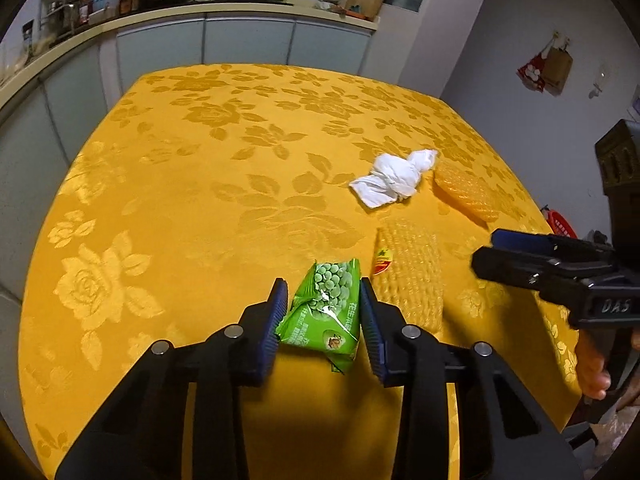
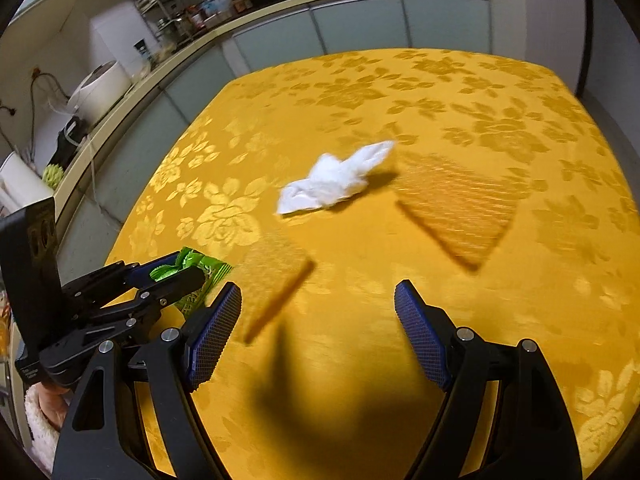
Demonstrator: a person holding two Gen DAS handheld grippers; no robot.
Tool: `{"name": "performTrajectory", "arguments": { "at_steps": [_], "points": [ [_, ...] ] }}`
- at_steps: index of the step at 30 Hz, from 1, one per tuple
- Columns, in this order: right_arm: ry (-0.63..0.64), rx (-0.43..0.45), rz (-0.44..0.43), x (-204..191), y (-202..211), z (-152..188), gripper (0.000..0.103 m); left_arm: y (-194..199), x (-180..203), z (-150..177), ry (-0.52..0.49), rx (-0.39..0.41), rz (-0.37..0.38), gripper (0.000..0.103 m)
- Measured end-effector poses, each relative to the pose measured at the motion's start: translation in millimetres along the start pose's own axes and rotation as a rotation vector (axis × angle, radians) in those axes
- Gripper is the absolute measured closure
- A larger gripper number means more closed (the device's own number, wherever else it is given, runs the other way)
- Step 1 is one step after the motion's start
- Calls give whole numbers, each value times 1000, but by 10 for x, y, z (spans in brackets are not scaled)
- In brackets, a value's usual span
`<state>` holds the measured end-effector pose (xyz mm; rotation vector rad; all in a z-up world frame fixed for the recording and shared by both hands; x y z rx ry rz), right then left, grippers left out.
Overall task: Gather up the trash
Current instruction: 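Grasp the yellow foam net with the right gripper while the left holds the snack bag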
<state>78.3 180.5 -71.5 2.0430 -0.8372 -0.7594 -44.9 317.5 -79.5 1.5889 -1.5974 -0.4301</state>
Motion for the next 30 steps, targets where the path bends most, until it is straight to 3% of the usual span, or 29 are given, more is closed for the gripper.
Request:
{"name": "performTrajectory", "arguments": {
  "at_steps": [5, 10, 15, 18, 19, 20, 23, 30],
  "points": [
    [64, -10, -43, -288, -163, 8, 27, 181, -143, 54, 39, 29, -37, 69],
    [111, -19, -32, -526, -350, 26, 27, 315, -270, 85, 78, 51, -72, 69],
    [177, 25, 67, -662, -417, 32, 42, 371, -307, 105, 87, 62, -93, 69],
    [184, 30, 74, -652, -414, 36, 53, 364, -305, 111, 84, 60, -95, 69],
    [180, 29, 67, -639, -408, 37, 65, 363, -299, 113, 85, 59, -95, 69],
    [175, 26, 55, -625, -401, 35, 69, 361, -287, 115, 85, 60, -96, 69],
    [160, 26, 43, -588, -364, 40, 77, 357, -257, 115, 77, 61, -98, 69],
    [108, 62, 8, -407, -118, 91, 84, 361, -99, 100, 53, 69, -100, 69]
  ]
}}
Point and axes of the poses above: each gripper's, at about its wrist camera, not at the fingertips, and y roughly against the way its jaws point, x to its right, z to its underside, the point moved 1 cm from there along -y, roughly the way its jaws point, and after that the axes turned 7 degrees about z, right-handed, at the moved point
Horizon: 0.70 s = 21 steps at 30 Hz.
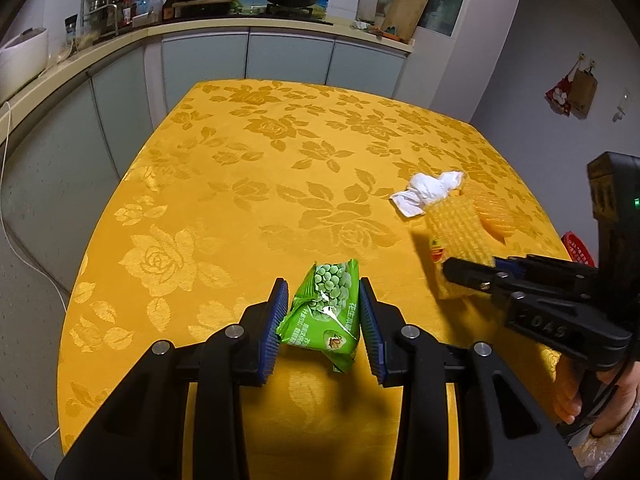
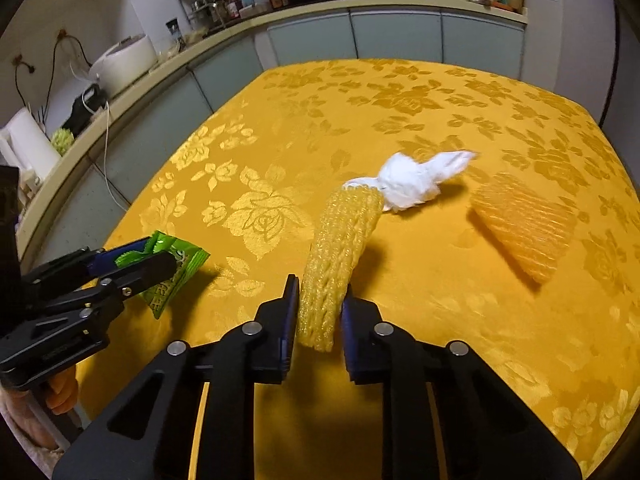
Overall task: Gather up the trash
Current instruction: 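Grasp the yellow foam net with the right gripper while the left holds the snack bag, then carry the snack bag and foam net over the red basket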
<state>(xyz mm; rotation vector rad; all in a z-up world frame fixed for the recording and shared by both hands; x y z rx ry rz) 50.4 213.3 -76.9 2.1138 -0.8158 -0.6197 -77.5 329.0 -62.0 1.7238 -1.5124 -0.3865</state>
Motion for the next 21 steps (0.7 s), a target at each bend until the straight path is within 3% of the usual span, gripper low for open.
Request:
{"name": "performTrajectory", "arguments": {
  "at_steps": [21],
  "points": [
    [-243, 205, 76, 1157, 1119, 186, 86, -28, 969, -236, -178, 42, 86, 69]
  ]
}}
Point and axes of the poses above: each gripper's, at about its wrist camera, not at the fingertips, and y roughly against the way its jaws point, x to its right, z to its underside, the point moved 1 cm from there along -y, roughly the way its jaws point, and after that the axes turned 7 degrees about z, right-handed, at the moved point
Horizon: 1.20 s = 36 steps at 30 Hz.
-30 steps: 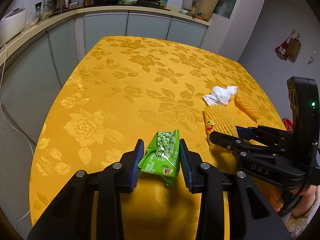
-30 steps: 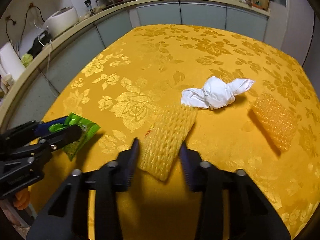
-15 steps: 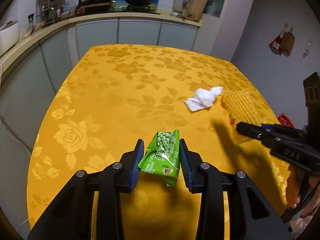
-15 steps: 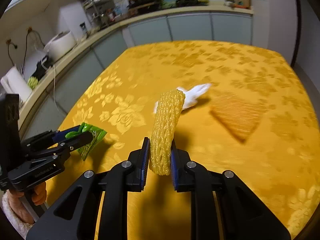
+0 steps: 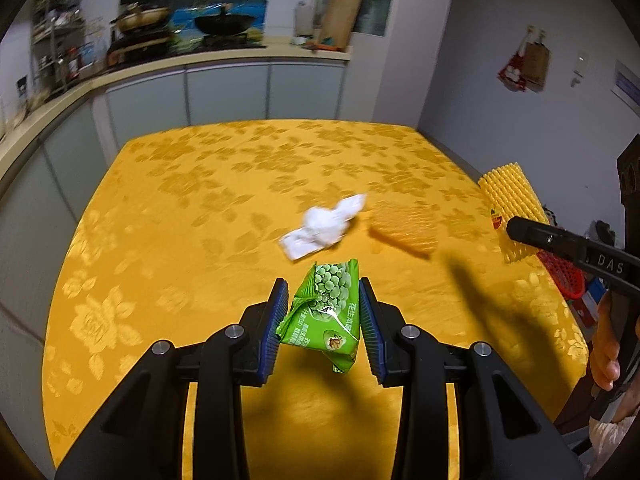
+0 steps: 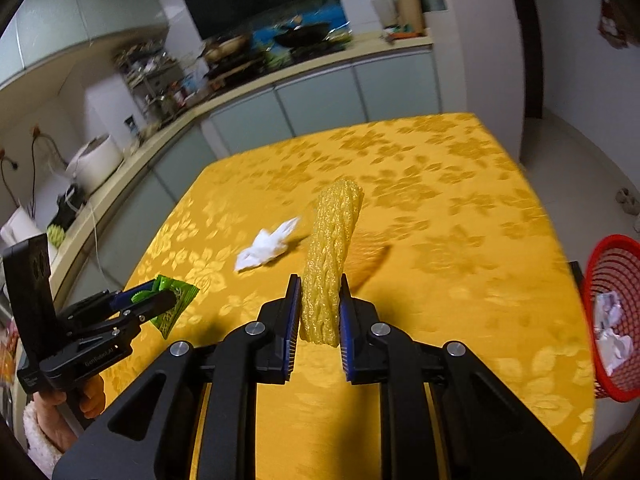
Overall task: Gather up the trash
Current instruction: 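Carry the snack bag and foam net over the red basket, then open both grippers to drop the snack bag and foam net into the basket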
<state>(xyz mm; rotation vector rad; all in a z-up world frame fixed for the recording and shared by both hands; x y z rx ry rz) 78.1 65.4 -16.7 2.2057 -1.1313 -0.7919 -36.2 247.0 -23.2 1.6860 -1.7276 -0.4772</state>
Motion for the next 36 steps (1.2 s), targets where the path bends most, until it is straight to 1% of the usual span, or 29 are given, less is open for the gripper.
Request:
{"name": "performTrajectory", "arguments": {
  "at_steps": [4, 11, 15, 19, 22, 31, 33, 36],
  "points": [
    [-37, 41, 23, 219, 187, -40, 85, -66, 229, -106, -47, 3, 32, 69],
    [-132, 110, 92, 724, 568, -53, 85, -200, 725, -323, -134, 13, 99, 69],
    [-198, 155, 148, 1060, 821, -19, 85, -301, 1041, -442, -186, 13, 147, 69],
    [-277, 201, 226, 1453, 1099, 44, 85, -426, 1376, -548, -237, 10, 206, 69],
    [-337, 214, 277, 1741, 1222, 112, 85, -577, 1693, -619, -284, -3, 257, 69],
    [-437, 262, 392, 2309, 1530, 228, 85, -1049, 2515, -763, -379, -58, 398, 69],
    [-451, 251, 409, 2406, 1511, 243, 85, -1206, 2712, -772, -395, -81, 426, 69],
    [-480, 207, 442, 2588, 1387, 270, 85, -1449, 2945, -732, -422, -119, 448, 69]
  ]
}}
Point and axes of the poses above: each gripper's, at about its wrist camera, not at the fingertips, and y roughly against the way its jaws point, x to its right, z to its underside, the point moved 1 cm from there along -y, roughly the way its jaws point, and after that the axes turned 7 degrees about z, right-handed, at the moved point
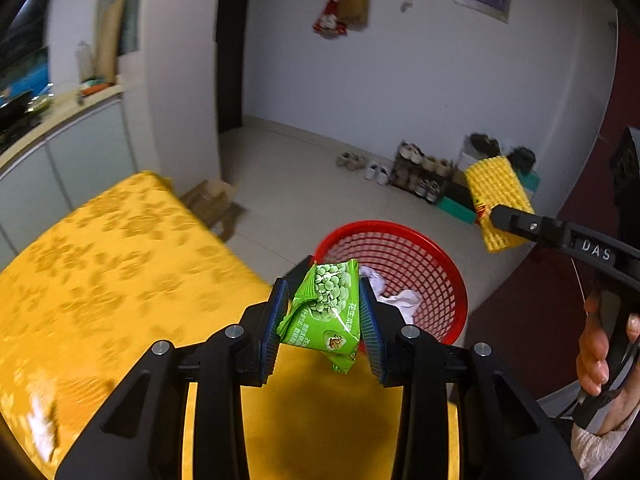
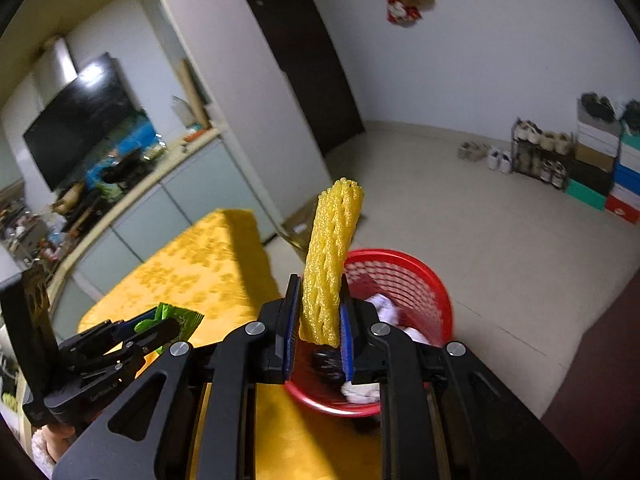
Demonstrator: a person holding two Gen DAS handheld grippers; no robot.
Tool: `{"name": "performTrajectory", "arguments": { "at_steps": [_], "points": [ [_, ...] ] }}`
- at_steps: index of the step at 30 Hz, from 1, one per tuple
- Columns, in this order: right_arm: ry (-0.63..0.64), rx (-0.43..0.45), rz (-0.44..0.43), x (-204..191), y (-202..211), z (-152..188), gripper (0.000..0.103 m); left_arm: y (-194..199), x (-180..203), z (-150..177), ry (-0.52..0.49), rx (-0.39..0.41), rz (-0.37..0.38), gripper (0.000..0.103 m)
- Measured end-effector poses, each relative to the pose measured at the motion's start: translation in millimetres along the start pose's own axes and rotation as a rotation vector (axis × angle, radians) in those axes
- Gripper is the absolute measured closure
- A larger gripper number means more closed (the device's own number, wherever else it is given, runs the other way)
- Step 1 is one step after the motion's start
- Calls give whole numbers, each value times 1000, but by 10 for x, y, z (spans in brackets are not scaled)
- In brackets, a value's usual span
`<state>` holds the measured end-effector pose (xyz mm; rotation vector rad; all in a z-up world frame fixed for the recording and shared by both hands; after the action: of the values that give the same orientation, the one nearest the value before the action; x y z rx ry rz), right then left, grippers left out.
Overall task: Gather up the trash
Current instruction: 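Open both grippers to drop the snack bag and foam net into the basket, then return both tools toward the remaining trash on the table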
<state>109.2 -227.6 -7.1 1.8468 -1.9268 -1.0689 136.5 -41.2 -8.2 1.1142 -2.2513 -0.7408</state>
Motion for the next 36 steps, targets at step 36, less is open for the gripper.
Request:
{"name": "performTrajectory", "arguments": {
  "at_steps": [36],
  "points": [
    [-54, -112, -34, -72, -348, 132, 48, -135, -171, 179, 37, -20, -62, 29]
  ]
}}
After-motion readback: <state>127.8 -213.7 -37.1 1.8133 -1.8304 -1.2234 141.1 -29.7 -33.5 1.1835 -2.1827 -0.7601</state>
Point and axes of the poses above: each gripper's, at about its wrist camera, not at the fingertips, and y roughly against the way its jaws point, x to its right, z to its underside, the point moved 1 cm from there along -y, roughly the way its jaws point, and after that the axes turned 7 degrees about z, right-handed, at the moved point
